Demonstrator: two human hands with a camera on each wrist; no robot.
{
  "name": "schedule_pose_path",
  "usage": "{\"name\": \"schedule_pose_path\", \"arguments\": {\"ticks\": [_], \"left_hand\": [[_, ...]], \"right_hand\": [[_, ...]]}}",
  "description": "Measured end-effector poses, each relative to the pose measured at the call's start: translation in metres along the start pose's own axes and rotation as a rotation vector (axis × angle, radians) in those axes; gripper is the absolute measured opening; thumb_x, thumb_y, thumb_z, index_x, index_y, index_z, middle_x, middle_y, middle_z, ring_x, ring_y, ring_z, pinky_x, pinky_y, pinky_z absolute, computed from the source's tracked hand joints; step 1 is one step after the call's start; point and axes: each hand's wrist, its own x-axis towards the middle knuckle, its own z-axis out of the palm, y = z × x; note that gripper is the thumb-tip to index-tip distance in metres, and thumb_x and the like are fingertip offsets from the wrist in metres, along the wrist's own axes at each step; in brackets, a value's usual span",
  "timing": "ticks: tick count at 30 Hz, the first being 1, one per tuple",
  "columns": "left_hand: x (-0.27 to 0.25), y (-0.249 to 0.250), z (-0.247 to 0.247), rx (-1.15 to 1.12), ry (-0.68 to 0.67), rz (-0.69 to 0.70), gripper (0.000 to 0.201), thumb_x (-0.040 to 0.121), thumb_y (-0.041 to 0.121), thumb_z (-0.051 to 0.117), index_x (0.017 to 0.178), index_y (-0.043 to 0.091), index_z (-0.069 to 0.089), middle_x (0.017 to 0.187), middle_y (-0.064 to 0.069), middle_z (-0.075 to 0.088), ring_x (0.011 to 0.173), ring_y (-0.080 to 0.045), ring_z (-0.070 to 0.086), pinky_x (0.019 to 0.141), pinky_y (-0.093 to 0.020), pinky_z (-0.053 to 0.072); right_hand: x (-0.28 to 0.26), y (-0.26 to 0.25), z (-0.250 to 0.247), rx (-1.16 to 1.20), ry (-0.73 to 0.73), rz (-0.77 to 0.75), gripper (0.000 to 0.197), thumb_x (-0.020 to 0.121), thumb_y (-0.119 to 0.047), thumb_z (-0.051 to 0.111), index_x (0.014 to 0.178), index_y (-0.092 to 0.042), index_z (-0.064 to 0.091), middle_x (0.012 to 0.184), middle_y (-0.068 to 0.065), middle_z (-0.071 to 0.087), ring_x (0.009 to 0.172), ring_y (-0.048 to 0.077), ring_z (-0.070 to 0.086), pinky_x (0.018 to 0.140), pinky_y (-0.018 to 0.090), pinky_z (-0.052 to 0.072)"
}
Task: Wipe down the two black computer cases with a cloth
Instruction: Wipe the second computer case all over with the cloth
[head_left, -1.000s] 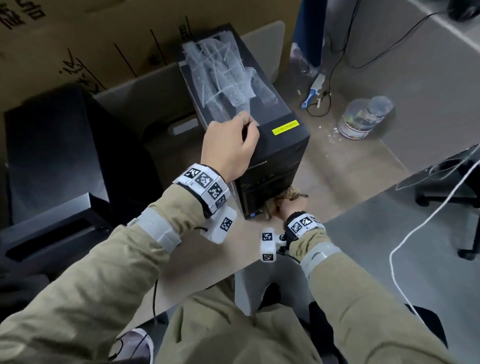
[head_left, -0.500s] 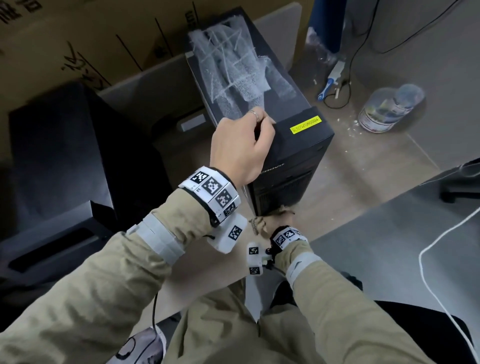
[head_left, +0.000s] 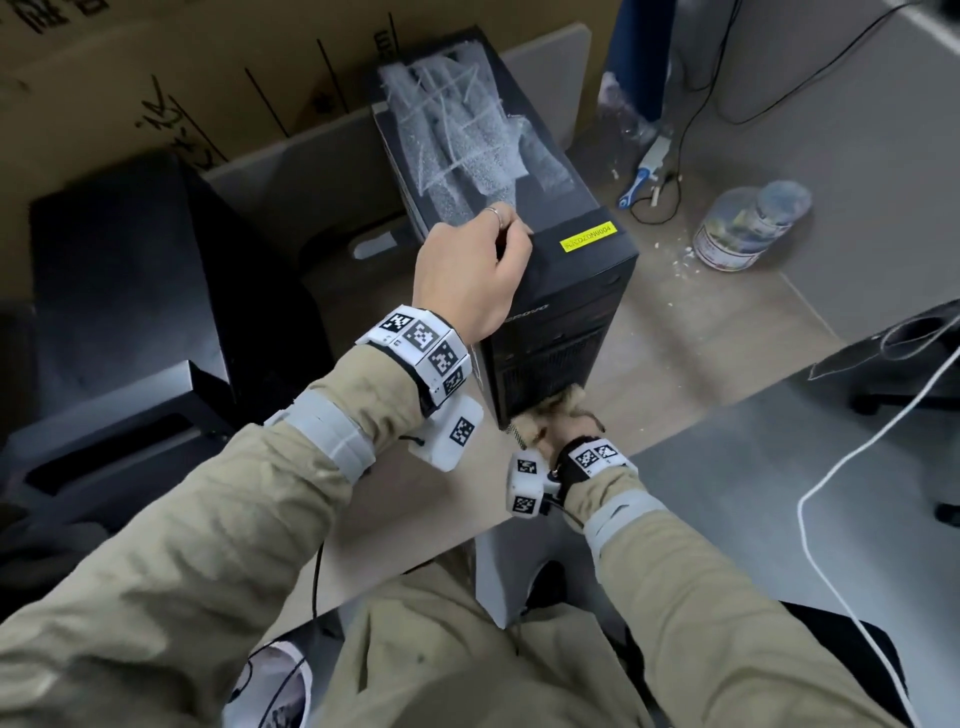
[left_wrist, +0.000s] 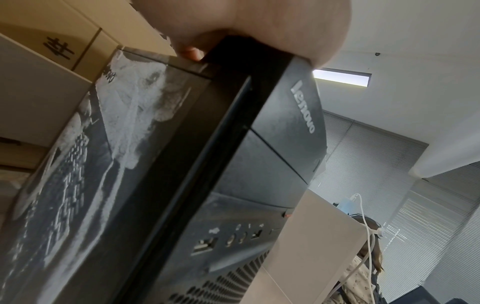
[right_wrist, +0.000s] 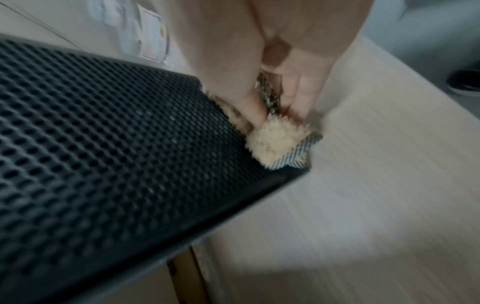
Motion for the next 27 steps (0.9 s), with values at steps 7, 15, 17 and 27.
{"name": "schedule_pose_path", "arguments": {"ticks": [7, 15, 17, 27], "left_hand": [[-0.002, 0.005, -0.002, 0.000, 0.014, -0.017, 0.034, 0.098, 0.040, 0.032, 0.092, 0.025, 0.063, 0.067, 0.000, 0.066, 0.074, -0.033, 0.058, 0.080, -0.045, 0.048], [-0.004, 0.006, 0.001, 0.003, 0.043, -0.026, 0.035, 0.097, 0.039, 0.031, 0.095, 0.024, 0.063, 0.066, -0.001, 0.064, 0.076, -0.036, 0.056, 0.080, -0.046, 0.047], [-0.004, 0.006, 0.002, -0.008, 0.048, -0.026, 0.036, 0.097, 0.039, 0.030, 0.094, 0.023, 0.062, 0.064, -0.002, 0.063, 0.075, -0.036, 0.057, 0.077, -0.045, 0.047], [-0.005, 0.003, -0.001, -0.009, 0.019, 0.009, 0.038, 0.097, 0.037, 0.028, 0.094, 0.021, 0.062, 0.053, 0.000, 0.052, 0.067, -0.036, 0.055, 0.078, -0.044, 0.047]], "right_hand": [[-0.039, -0.048, -0.044, 0.386, -0.007, -0.196, 0.010, 0.074, -0.011, 0.074, 0.082, -0.013, 0.067, 0.080, 0.011, 0.073, 0.077, 0.031, 0.072, 0.078, 0.052, 0.062], [-0.105, -0.065, -0.027, 0.447, -0.269, -0.394, 0.022, 0.084, 0.003, 0.069, 0.106, 0.003, 0.069, 0.097, 0.024, 0.074, 0.087, 0.038, 0.074, 0.066, 0.041, 0.061], [-0.107, -0.070, -0.034, 0.471, -0.227, -0.444, 0.020, 0.083, 0.002, 0.073, 0.102, -0.001, 0.071, 0.097, 0.021, 0.075, 0.088, 0.035, 0.074, 0.069, 0.044, 0.061], [-0.090, -0.068, -0.049, 0.546, 0.033, -0.407, 0.007, 0.083, -0.011, 0.072, 0.080, -0.015, 0.067, 0.079, 0.004, 0.073, 0.082, 0.027, 0.072, 0.075, 0.041, 0.061]]}}
